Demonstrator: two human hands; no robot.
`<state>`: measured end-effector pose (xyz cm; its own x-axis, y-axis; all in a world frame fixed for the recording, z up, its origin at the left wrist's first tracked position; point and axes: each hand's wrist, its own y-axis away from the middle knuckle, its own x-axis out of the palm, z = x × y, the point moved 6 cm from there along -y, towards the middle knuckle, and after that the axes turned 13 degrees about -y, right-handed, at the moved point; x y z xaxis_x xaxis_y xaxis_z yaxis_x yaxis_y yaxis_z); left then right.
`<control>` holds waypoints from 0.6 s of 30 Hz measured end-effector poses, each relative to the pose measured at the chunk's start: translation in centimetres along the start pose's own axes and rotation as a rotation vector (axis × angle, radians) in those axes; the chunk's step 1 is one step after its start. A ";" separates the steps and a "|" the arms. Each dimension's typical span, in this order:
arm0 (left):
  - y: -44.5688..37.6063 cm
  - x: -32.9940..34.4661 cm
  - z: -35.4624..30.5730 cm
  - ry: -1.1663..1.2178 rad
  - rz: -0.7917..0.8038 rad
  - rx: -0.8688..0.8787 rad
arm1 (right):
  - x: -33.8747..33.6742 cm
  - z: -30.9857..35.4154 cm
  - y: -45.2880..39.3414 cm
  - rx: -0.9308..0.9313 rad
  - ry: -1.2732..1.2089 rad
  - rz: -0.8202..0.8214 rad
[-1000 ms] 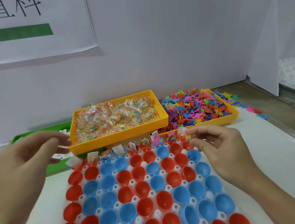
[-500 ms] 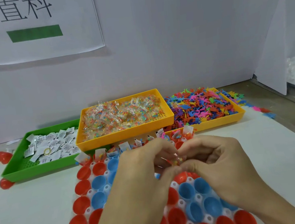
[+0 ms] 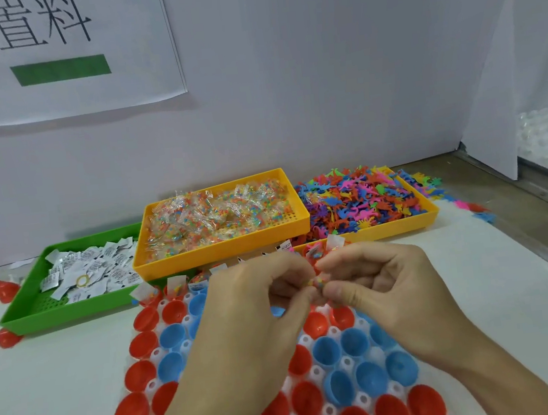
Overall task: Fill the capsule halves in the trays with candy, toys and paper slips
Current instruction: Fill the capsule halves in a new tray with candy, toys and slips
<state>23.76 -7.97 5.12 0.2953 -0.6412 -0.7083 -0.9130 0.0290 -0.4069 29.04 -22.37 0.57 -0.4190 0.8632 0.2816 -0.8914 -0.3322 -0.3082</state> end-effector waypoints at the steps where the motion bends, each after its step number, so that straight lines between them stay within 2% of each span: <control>1: -0.5 0.2 -0.2 -0.005 0.018 0.001 | -0.7 0.3 -0.2 -0.019 0.022 -0.030; 6: -4.1 3.0 0.1 -0.084 0.204 -0.043 | -7.3 -0.5 -0.7 -0.026 0.211 -0.387; 8: -5.0 4.7 0.0 -0.150 0.258 -0.020 | -8.9 -1.7 -0.6 0.012 0.269 -0.450; 13: -5.7 8.3 -0.2 -0.326 0.348 0.069 | -9.6 -3.4 -0.7 0.030 0.293 -0.462; 18: -6.0 9.3 -0.1 -0.418 0.371 0.118 | -9.3 -3.5 -0.8 0.012 0.304 -0.440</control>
<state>31.93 -14.16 1.02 0.0692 -0.2150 -0.9742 -0.9463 0.2951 -0.1323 34.29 -28.82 -4.98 0.0617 0.9926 0.1048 -0.9743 0.0827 -0.2093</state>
